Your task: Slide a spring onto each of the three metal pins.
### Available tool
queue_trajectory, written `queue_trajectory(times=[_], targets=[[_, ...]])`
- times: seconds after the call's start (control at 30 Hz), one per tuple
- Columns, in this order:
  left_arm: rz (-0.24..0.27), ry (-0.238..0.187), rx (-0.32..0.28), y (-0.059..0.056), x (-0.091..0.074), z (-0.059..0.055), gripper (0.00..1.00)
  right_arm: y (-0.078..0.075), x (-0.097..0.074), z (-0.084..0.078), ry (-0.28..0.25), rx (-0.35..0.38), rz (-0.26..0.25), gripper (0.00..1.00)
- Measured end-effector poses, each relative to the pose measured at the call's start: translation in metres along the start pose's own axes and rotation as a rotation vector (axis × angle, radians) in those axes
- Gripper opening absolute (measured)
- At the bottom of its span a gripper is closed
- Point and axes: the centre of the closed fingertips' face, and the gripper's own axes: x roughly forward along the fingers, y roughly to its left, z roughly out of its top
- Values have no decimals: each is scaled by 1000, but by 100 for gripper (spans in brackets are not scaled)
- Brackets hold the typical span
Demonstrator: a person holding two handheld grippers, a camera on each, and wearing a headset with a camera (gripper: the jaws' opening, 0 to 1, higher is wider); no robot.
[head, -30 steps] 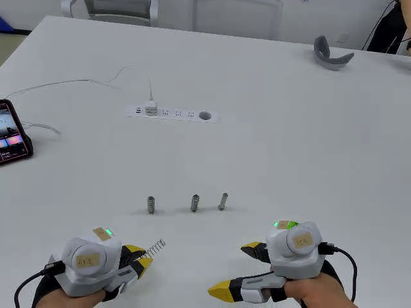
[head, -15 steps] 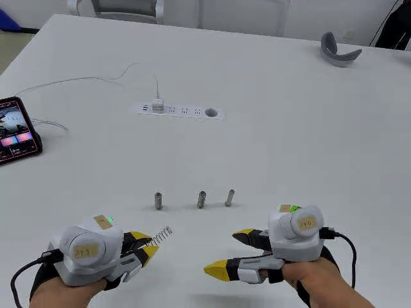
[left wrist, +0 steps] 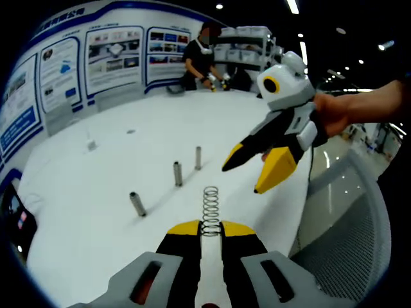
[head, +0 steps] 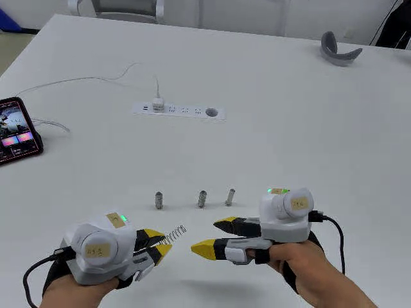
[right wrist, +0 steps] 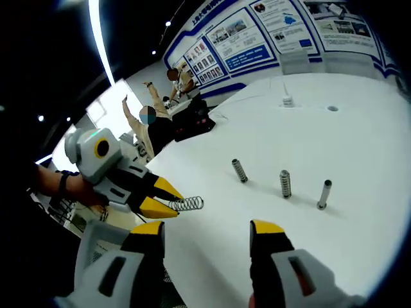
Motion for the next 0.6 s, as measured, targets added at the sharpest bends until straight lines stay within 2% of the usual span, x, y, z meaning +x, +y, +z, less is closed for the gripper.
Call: queue_trajectory(times=[0.13, 0.6], targets=[[-21, -2, 18, -11, 1, 3, 11, 3, 3, 4, -18, 28, 23, 51], [-55, -25, 43, -30, 6, 17, 11, 18, 9, 2, -26, 113, 117, 30]])
